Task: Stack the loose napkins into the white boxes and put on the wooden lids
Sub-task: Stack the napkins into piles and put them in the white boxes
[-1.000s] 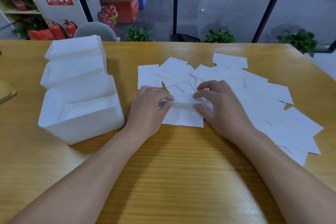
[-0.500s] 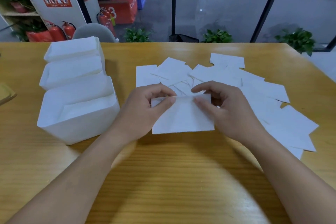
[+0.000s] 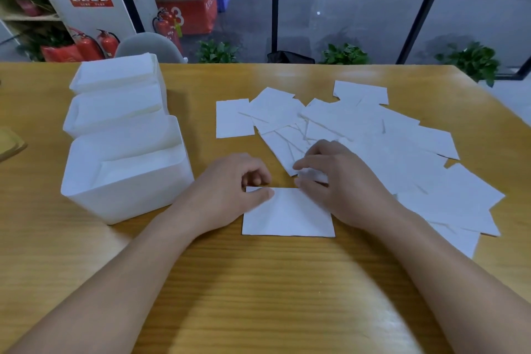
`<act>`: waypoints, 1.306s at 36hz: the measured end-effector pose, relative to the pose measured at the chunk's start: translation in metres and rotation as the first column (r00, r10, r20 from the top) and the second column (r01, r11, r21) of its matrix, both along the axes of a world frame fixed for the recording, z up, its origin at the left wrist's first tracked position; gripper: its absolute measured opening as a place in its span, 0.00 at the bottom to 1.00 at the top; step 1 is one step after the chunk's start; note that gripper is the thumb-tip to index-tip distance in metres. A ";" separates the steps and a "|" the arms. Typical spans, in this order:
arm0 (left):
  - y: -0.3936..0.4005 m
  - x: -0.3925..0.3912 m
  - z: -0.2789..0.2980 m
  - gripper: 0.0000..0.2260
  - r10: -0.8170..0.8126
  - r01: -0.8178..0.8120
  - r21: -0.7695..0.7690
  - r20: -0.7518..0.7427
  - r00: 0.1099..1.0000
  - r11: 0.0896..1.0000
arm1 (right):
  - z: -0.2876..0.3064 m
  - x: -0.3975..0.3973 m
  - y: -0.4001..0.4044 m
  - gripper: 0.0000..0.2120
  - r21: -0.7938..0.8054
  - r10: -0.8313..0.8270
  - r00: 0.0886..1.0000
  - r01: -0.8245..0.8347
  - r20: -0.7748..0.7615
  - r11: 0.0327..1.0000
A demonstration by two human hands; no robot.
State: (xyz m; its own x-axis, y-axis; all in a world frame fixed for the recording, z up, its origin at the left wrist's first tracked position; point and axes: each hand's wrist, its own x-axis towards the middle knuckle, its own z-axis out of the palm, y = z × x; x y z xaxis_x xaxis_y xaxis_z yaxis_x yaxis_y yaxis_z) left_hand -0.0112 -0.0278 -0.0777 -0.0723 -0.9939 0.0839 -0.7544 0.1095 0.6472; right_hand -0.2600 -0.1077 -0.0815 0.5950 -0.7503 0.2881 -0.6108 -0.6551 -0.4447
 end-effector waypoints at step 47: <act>0.001 -0.004 0.006 0.07 0.092 -0.121 -0.253 -0.122 0.988 0.960 | 0.020 -0.002 0.016 0.10 -0.018 0.052 0.973 -0.049 0.224 0.999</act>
